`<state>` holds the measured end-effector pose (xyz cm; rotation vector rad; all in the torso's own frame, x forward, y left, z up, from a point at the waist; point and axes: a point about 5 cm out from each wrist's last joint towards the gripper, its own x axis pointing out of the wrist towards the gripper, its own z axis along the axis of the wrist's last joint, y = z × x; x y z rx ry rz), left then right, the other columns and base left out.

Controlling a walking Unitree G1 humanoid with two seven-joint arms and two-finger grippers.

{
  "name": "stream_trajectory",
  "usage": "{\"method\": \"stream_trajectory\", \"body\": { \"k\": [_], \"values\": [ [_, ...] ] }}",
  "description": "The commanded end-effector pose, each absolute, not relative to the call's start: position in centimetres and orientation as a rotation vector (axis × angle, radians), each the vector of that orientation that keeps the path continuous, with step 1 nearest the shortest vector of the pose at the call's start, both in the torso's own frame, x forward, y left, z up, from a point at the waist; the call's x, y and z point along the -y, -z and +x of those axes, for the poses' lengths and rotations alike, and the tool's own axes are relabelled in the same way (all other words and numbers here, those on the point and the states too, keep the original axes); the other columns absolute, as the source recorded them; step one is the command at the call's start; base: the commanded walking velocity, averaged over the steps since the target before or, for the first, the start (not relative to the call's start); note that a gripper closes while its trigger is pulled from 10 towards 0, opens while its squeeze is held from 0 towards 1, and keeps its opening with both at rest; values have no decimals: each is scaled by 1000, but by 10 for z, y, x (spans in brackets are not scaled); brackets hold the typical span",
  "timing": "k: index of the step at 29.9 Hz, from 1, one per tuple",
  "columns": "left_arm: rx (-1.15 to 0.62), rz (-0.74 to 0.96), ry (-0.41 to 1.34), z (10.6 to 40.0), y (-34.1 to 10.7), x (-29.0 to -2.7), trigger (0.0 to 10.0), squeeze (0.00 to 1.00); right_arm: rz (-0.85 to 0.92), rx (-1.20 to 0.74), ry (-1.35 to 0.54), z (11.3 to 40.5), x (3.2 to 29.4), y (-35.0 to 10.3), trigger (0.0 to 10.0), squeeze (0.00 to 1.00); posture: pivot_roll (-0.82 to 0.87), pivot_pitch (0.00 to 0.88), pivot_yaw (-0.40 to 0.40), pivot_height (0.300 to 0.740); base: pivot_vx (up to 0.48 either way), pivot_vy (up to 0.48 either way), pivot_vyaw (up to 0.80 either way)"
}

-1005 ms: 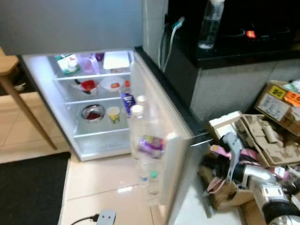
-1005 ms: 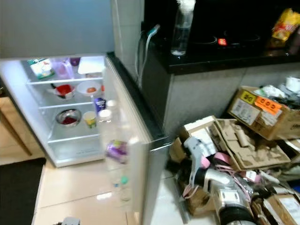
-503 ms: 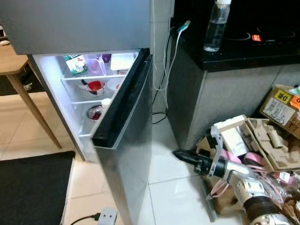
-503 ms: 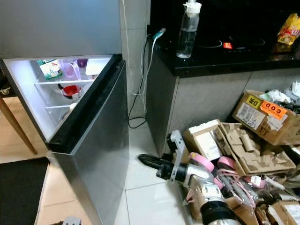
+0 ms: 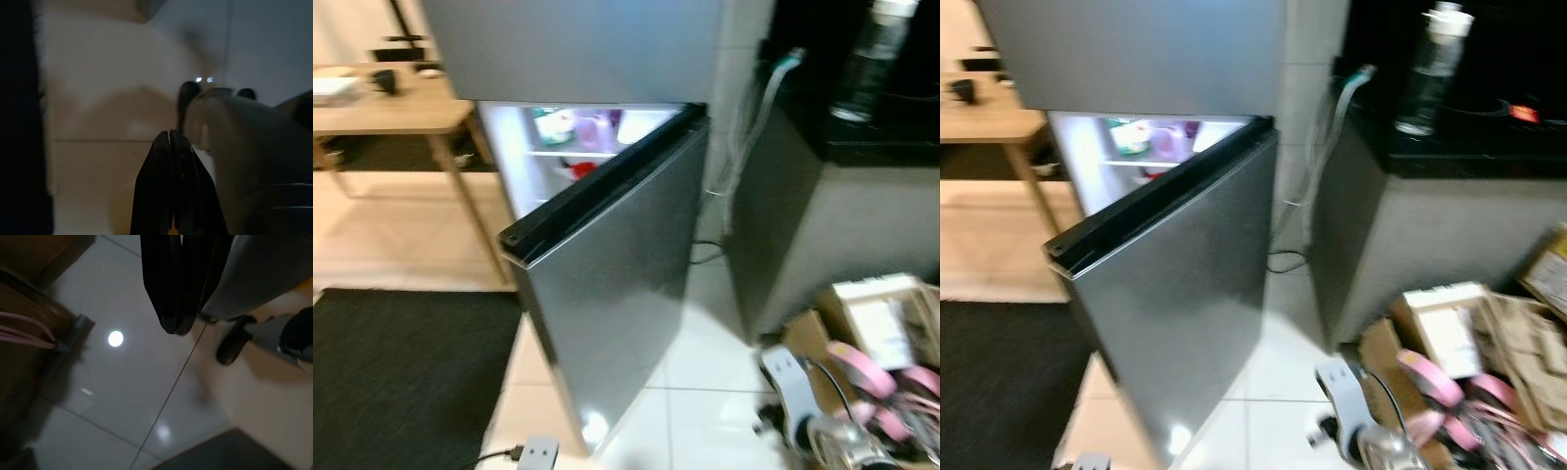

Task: Restocking fridge

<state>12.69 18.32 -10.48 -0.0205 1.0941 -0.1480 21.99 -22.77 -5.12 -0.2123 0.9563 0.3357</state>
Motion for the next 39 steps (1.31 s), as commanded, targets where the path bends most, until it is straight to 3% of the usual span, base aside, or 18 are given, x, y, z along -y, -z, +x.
{"method": "stream_trajectory", "body": {
  "k": [1, 2, 3, 5, 8, 15, 39],
  "values": [
    [-1158, 1, 151, 112, 109, -186, 10000, 0, -225, -1035, -253, 198, 236, 64, 10000, 0, -99, 0, 1, 740, 0, 0, 775],
    [-1158, 1, 151, 112, 109, -186, 10000, 0, -225, -1035, -253, 198, 236, 64, 10000, 0, -99, 0, 1, 740, 0, 0, 775],
    [-1157, 4, 152, 112, 109, -187, 10000, 0, -220, -1093, -215, 180, 240, 73, 10000, 0, -99, 0, 3, 740, 0, 0, 769],
    [-1157, 4, 152, 112, 109, -187, 10000, 0, -220, -1093, -215, 180, 240, 73, 10000, 0, -99, 0, 3, 740, 0, 0, 769],
    [-1161, 18, 169, 112, 109, -186, 10000, 0, -230, -1210, -154, 142, 246, 89, 10000, 0, -100, 0, 4, 740, 0, 0, 775],
    [-1194, 42, 183, 109, 111, -187, 10000, 0, -234, -1302, -156, 110, 245, 100, 10000, 0, -89, 0, 4, 740, 0, 0, 775],
    [-1274, 42, 169, 89, 117, -184, 10000, 0, -288, -1285, -153, 112, 247, 99, 10000, 0, -68, 0, -12, 740, 0, 0, 775]
  ]
}}
